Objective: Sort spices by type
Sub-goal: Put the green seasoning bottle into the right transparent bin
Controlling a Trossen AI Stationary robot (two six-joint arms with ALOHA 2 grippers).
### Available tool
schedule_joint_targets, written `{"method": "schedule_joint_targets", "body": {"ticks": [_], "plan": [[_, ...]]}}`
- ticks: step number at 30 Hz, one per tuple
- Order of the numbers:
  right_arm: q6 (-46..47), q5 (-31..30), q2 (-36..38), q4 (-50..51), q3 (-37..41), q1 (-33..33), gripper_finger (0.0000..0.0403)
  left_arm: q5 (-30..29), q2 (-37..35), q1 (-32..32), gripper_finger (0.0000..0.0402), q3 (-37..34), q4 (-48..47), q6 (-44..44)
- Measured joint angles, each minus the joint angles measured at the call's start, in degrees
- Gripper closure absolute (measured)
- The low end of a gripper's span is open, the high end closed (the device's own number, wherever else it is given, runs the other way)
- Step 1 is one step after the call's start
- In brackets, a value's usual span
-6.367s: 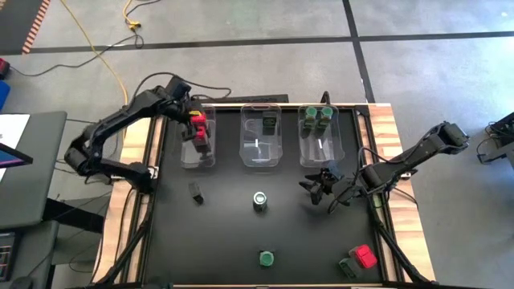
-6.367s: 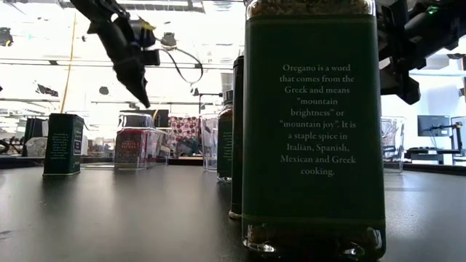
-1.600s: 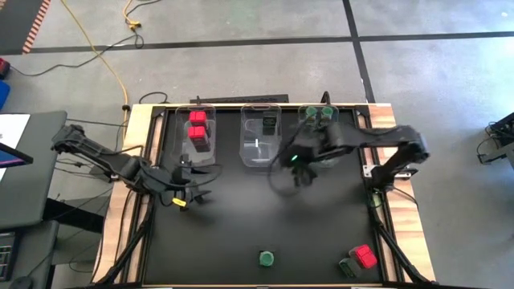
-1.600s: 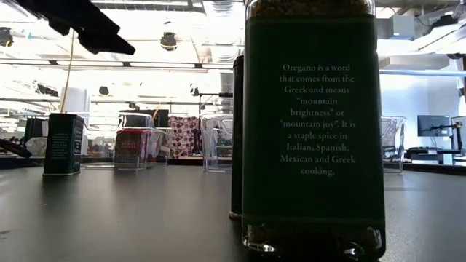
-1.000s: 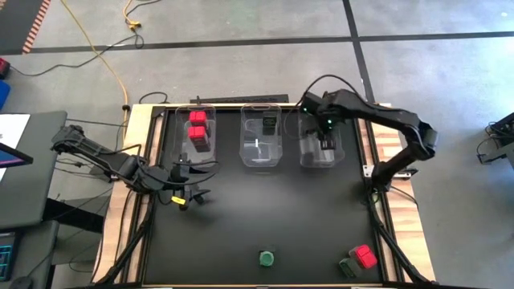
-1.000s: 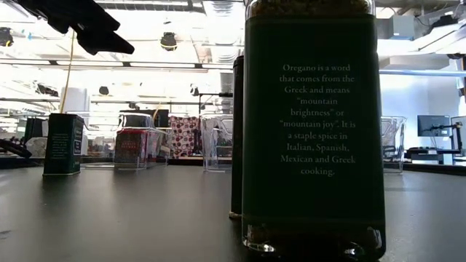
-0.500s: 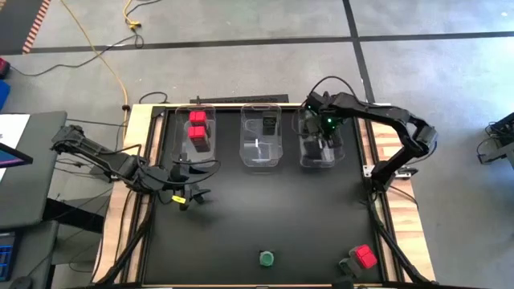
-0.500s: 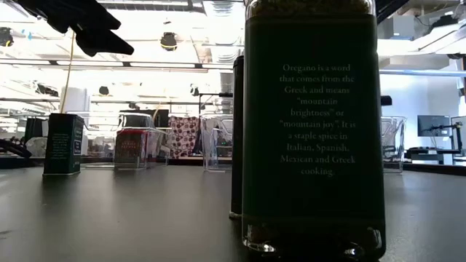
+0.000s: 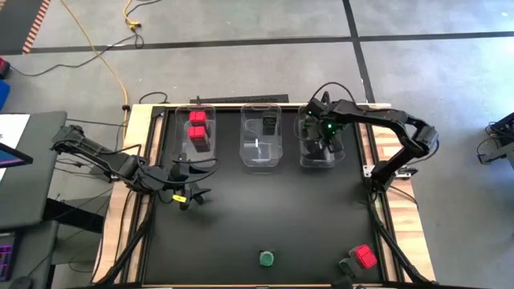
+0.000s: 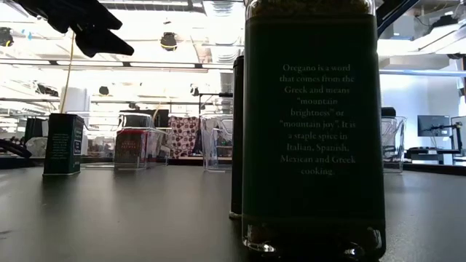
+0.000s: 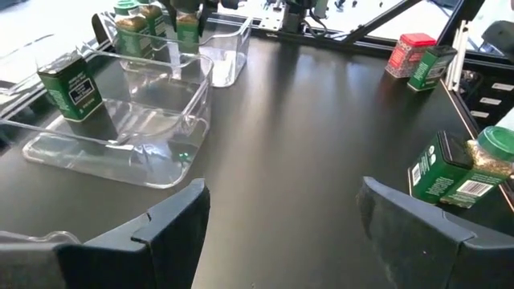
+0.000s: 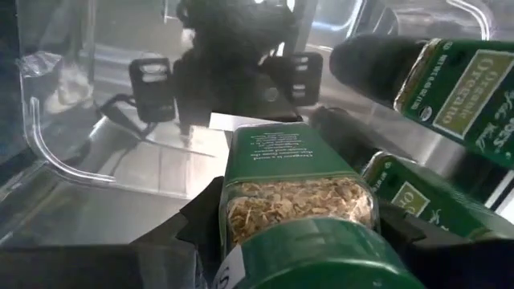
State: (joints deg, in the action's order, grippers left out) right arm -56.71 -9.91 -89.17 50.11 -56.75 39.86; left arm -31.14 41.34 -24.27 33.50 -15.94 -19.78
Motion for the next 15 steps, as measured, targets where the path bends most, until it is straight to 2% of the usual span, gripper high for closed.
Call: {"method": "schedule_joint_targets", "body": {"ticks": [15], "plan": [[6.0, 4.0, 0.0, 0.4, 0.0, 3.8, 0.0185, 0.0, 0.0, 0.0, 0.0098, 0.0, 0.0, -0.4]]}}
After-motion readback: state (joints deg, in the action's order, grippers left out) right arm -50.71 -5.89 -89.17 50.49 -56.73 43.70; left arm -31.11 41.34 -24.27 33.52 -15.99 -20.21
